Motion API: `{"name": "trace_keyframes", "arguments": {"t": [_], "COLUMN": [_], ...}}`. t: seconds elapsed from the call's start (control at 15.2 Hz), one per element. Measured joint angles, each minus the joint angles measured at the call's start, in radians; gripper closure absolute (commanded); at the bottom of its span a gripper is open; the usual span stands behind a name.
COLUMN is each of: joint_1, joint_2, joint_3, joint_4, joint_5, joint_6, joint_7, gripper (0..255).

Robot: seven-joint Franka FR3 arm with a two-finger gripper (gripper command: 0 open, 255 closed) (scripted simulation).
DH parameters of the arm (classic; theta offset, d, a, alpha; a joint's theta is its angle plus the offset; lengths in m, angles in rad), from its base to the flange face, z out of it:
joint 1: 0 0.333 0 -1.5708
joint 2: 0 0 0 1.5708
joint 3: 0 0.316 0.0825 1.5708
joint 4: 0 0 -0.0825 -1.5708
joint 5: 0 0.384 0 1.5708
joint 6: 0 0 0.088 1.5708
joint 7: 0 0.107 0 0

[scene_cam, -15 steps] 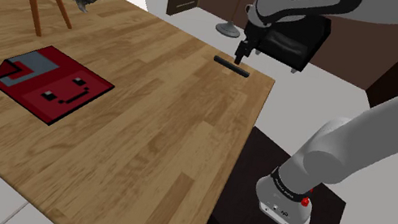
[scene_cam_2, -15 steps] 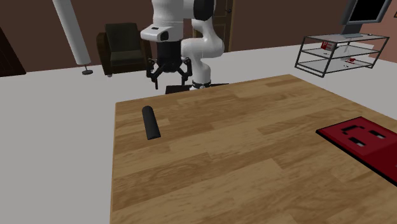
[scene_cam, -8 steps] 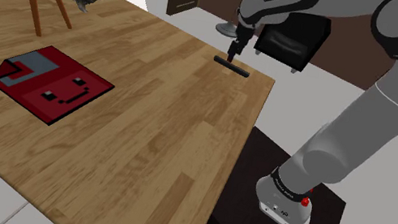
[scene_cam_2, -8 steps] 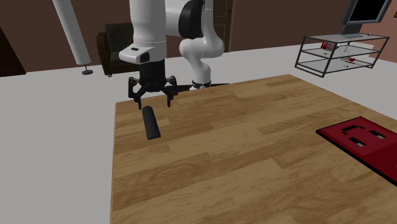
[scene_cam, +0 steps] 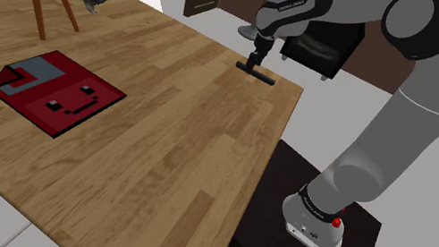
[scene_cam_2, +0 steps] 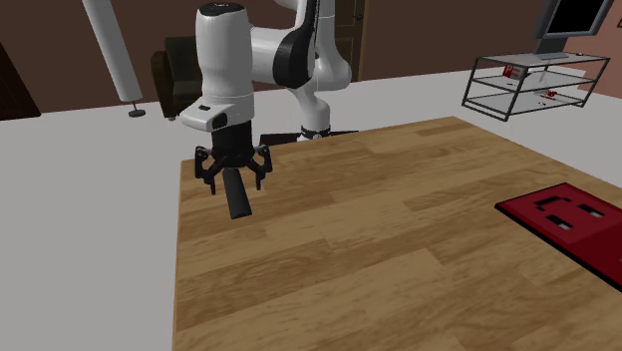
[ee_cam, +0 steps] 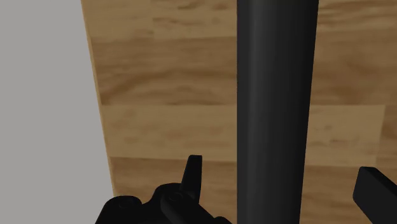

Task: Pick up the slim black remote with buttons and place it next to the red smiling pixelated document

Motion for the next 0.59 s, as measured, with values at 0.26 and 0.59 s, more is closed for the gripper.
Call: {"name": "trace_keyframes", "arguments": {"t": [0.26, 0.59], "joint_1": [-0.001, -0.002], "joint_2": [0.012, 0.013], "joint_3": [0.0, 0.001], "joint_4": [-0.004, -0.005], "joint_5": [0.005, 0.006], "joint_6": [0.017, 0.018], "joint_7": [-0.003, -0.003], "gripper": [0, 255]}}
